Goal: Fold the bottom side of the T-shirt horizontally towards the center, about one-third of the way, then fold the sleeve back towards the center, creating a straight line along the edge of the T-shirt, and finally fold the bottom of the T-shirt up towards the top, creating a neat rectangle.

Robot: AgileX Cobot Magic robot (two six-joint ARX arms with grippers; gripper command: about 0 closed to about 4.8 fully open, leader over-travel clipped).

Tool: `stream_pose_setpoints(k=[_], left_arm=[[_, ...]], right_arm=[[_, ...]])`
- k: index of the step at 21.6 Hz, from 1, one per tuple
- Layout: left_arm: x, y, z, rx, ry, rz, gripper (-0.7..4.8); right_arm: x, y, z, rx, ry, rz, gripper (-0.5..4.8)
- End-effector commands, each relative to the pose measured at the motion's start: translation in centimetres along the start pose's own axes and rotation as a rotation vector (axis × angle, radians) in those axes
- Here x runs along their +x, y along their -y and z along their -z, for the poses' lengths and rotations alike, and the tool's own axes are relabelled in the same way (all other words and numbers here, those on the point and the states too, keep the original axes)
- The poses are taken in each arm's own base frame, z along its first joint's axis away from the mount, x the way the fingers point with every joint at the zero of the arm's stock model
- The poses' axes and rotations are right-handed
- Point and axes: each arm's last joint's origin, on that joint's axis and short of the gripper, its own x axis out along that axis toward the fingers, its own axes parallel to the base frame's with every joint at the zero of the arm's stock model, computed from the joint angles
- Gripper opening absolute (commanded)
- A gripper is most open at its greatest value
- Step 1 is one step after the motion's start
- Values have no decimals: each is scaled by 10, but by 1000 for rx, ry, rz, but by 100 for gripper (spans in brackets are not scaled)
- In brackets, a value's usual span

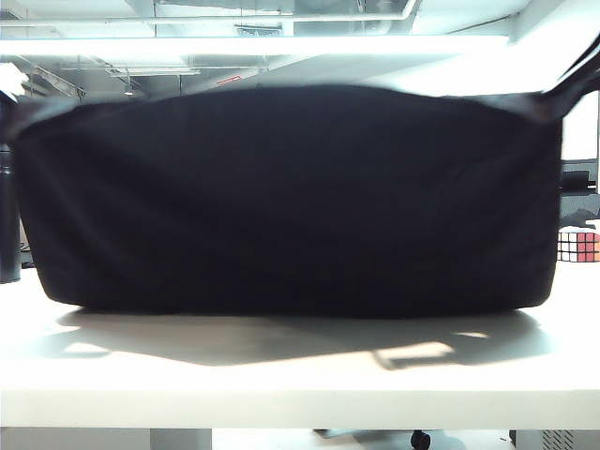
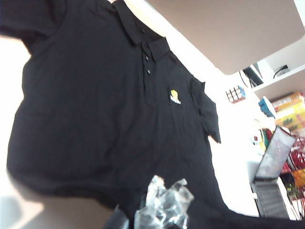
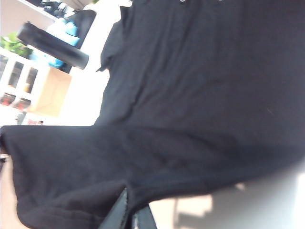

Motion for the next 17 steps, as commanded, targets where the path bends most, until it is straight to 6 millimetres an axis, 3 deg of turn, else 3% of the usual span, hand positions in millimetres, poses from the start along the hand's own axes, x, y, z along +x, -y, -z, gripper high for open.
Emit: stream_pose_setpoints(k=[1,4,9,17], left_arm=[[25,-14,-16,-24,52,34,-6],[53,-38,-19,-99,33,28,-6],[84,-62,-23,-134,4,28,-6],[126,-64,-55,-121,-22,36,-6]], right_arm=[[29,10,-22,2,47,-62,-2],[64,22,-40,-2,-16,-66,-2],[95,36,-65,-12,-5,-46,-2],[117,61,-72,-9,-3,53,-2]])
